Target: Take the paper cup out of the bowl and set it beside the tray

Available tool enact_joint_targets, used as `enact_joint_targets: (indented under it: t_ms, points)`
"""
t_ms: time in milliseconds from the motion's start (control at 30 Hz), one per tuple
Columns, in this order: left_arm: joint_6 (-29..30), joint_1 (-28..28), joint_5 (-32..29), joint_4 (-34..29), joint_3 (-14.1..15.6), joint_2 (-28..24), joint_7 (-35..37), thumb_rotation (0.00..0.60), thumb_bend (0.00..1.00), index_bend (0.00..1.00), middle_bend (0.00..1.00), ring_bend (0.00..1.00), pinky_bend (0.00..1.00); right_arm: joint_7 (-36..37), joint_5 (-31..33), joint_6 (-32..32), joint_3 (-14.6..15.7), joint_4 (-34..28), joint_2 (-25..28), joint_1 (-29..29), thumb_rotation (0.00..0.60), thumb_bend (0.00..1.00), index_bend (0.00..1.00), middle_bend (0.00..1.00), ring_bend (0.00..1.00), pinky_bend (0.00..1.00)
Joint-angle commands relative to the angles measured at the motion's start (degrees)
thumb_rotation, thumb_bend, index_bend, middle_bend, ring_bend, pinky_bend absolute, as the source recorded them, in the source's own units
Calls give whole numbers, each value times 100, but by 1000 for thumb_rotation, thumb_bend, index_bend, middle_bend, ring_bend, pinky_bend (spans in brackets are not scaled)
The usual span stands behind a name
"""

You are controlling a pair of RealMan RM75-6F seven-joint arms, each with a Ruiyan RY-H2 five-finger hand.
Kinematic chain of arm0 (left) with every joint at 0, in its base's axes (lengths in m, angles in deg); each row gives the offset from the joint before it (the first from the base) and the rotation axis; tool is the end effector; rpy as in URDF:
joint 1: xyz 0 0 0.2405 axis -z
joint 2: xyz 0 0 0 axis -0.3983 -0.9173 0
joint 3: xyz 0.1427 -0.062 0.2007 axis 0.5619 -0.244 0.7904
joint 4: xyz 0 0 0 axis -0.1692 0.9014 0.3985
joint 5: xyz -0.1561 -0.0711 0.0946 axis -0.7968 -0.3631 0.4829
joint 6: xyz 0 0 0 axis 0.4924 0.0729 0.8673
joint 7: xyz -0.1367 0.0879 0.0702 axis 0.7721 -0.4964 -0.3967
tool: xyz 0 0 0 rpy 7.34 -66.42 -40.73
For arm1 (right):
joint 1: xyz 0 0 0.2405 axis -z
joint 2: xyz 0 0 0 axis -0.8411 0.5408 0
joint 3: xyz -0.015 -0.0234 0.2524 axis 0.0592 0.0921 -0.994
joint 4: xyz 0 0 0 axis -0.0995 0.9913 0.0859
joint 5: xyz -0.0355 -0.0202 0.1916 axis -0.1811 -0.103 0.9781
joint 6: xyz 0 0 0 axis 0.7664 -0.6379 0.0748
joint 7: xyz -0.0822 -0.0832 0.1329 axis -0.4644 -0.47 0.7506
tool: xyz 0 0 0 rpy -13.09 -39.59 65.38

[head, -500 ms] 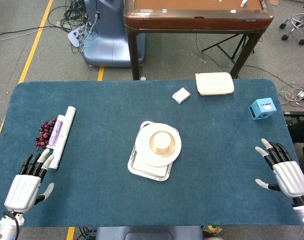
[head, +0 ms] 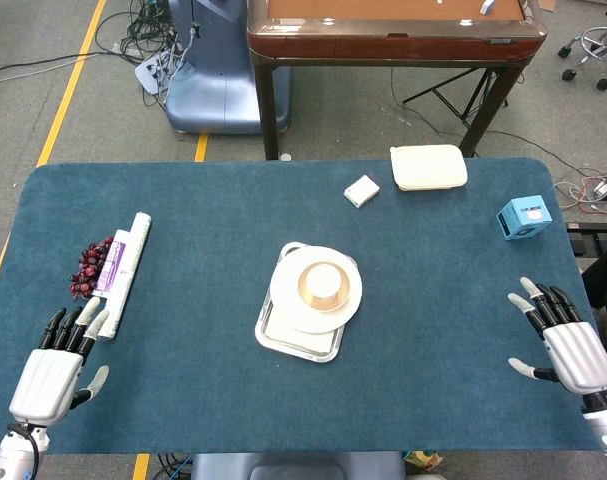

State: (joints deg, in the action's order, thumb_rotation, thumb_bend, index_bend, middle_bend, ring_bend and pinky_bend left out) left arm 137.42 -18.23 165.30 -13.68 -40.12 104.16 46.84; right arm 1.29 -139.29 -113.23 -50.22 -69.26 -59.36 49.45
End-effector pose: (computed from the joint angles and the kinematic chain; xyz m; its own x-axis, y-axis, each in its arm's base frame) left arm -0.2432 0.1975 0.1347 0.5358 -0.0072 0.8443 0.8309 -0.1737 -0.5287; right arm -0.3307 -0.2169 0.1632 0.4854 -0.0867 0.8700 -0.8679 -0.1676 0.4676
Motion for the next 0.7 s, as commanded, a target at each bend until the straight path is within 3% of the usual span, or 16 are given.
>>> enact_joint_targets:
  t_ms: [33,333,700]
  points:
    - [13,-9,1,6,3,0,3,600,336,0,0,0,0,10,32,57,-4,14,-3,-16,600,159,54,27,0,0]
    - [117,-62,23,-15,-4,24,-58,600,335,0,0,0,0,244,148,370,-129,-8,51,-254,600,160,54,32,0,0]
    - [239,-112,-145,38,-134,44,-145,600,336,0,0,0,0,99,343,1457,-295,-91,212,-963,600,156,54,38,0,0]
